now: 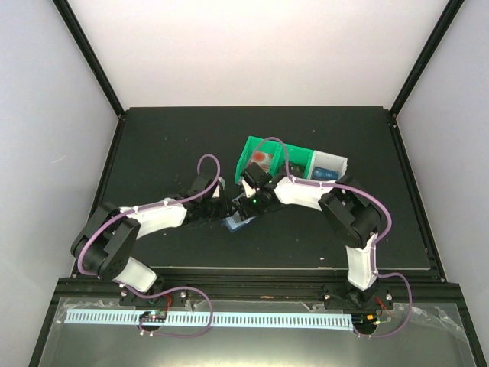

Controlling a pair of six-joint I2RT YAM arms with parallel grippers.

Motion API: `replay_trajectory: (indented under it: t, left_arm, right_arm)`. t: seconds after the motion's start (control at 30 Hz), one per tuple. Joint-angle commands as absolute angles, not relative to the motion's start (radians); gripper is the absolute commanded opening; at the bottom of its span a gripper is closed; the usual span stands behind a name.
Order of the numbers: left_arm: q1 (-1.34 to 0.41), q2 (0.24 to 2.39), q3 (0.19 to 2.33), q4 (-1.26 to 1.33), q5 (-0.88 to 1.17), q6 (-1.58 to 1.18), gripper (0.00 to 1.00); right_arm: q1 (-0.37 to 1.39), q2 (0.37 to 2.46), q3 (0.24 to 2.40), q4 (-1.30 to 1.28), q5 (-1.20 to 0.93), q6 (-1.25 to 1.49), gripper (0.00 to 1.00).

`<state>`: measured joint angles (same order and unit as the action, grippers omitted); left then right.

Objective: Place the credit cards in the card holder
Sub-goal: Turn over the card slot in the card holder.

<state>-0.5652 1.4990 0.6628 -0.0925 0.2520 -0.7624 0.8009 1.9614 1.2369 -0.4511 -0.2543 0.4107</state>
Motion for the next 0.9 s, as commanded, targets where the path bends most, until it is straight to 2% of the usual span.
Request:
replay_trajectory:
  t: [0.0, 0.1, 0.27, 0.37, 0.73, 0.87]
  left_arm:
    - [-0.567, 1.480, 0.652, 0.006, 0.296, -0.777, 0.35]
    - [-0.566, 1.500, 0.667, -0.001, 0.294, -0.784, 0.29]
    - [-0.567, 1.520, 0.688, -0.026, 0.266, -0.786, 0.22]
    - [-0.567, 1.530, 0.710, -0.028, 0.285, -0.784, 0.21]
    - [-0.570, 1.569, 0.750, 0.101, 0.509, -0.833, 0.44]
    - [-0.587, 1.635, 0.811, 0.121, 0.549, -0.820, 0.47]
  right_arm:
    - [0.804, 1.962, 1.210, -0.417, -0.281, 0.443, 0.06]
    - [0.805, 1.940, 1.194, -0.392, -0.284, 0.459, 0.07]
    - [0.805, 1.849, 1.158, -0.361, -0.245, 0.493, 0.19]
    - [0.804, 1.780, 1.141, -0.364, -0.197, 0.492, 0.23]
    - [0.782, 1.542, 1.044, -0.441, 0.086, 0.518, 0.35]
    - [0.735, 1.471, 1.003, -0.445, 0.110, 0.511, 0.37]
